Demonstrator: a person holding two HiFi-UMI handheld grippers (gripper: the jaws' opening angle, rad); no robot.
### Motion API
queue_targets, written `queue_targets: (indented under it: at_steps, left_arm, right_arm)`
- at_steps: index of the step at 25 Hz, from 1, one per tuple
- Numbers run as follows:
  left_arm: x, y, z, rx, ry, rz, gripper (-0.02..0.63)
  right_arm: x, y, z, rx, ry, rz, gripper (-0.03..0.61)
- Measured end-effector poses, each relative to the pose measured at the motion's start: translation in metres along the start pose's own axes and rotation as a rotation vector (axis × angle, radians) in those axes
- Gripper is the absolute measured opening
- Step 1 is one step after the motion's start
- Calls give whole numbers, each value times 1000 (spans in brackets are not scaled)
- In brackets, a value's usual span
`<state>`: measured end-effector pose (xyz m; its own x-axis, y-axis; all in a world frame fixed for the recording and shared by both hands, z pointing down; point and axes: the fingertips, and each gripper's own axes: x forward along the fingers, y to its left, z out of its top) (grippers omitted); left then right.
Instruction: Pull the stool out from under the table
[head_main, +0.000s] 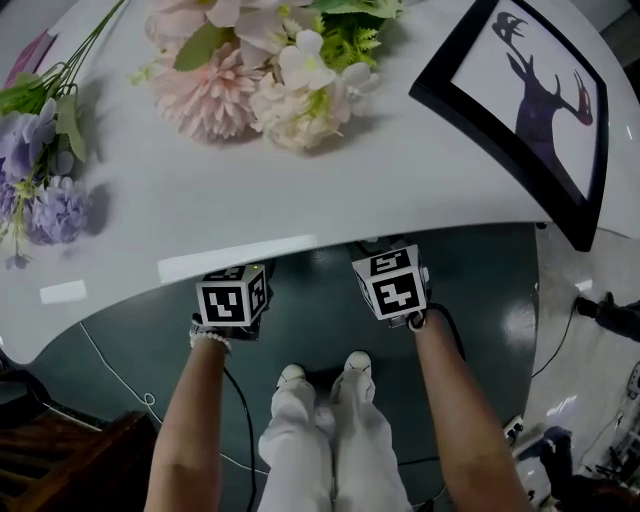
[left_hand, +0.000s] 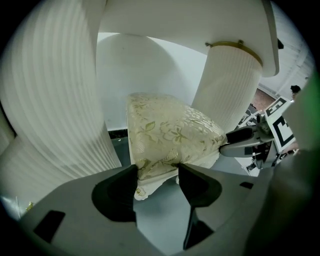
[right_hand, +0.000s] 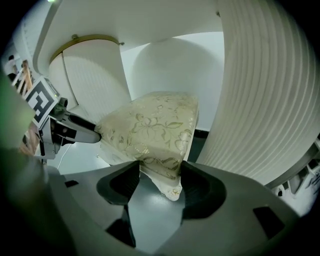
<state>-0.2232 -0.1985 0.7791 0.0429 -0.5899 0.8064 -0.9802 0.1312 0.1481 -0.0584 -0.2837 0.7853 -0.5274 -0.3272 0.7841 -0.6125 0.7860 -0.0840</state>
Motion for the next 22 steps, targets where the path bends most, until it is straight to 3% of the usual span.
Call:
queue_targets:
  at_steps: [22]
  left_arm:
    - [-42, -40, -70, 80, 90, -20, 250]
  right_arm:
    - [-59, 33, -70, 84, 45, -14, 268]
